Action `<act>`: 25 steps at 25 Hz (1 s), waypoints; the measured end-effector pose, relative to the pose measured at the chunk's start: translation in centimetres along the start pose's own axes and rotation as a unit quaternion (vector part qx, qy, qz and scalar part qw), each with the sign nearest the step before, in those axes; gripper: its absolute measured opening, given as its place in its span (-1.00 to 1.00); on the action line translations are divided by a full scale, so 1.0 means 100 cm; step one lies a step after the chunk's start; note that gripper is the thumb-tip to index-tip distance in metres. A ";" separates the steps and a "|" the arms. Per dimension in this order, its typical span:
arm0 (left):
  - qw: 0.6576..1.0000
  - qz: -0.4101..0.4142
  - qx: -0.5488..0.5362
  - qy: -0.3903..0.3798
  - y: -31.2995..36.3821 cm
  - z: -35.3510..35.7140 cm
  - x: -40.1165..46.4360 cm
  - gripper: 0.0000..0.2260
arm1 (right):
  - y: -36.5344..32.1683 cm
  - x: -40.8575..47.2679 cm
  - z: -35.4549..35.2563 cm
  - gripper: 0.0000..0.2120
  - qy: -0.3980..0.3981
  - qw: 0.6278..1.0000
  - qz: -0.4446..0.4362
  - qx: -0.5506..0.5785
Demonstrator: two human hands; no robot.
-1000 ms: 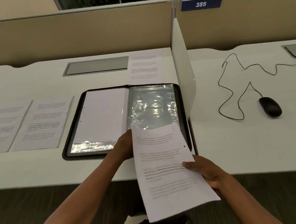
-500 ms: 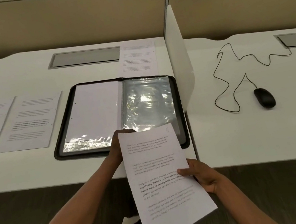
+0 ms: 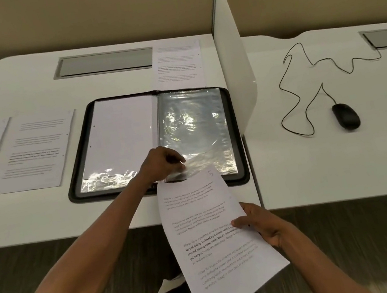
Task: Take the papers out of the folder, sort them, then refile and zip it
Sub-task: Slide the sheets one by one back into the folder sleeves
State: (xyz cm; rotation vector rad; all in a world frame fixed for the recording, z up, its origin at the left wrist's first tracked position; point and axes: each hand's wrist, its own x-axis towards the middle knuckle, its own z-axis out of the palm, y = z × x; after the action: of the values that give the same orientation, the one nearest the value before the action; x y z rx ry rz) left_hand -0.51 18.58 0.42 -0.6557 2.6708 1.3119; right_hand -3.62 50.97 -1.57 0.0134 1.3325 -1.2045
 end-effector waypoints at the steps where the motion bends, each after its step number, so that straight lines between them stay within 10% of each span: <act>1: 1.000 0.015 0.018 -0.001 0.003 0.002 -0.001 -0.86 | -0.003 0.000 0.000 -0.59 0.009 1.000 -0.003 -0.002; 11: 0.935 0.152 0.317 -0.056 0.023 0.006 -0.007 -0.79 | -0.013 -0.010 0.006 -0.75 0.161 0.986 -0.021 -0.035; 17: 0.881 0.297 0.345 0.129 0.008 0.038 -0.031 -0.73 | -0.014 -0.008 0.013 -0.69 0.209 0.976 -0.051 -0.047; 25: 0.936 0.096 0.304 0.151 -0.005 0.095 -0.091 -0.77 | -0.002 0.002 0.012 -0.65 0.241 0.967 -0.052 -0.071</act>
State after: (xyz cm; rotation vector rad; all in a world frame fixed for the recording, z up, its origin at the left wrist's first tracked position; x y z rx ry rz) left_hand 6.93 28.73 -3.44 -0.5494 3.2026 0.3536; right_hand -2.91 50.05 -1.22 0.1429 1.8627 -1.2369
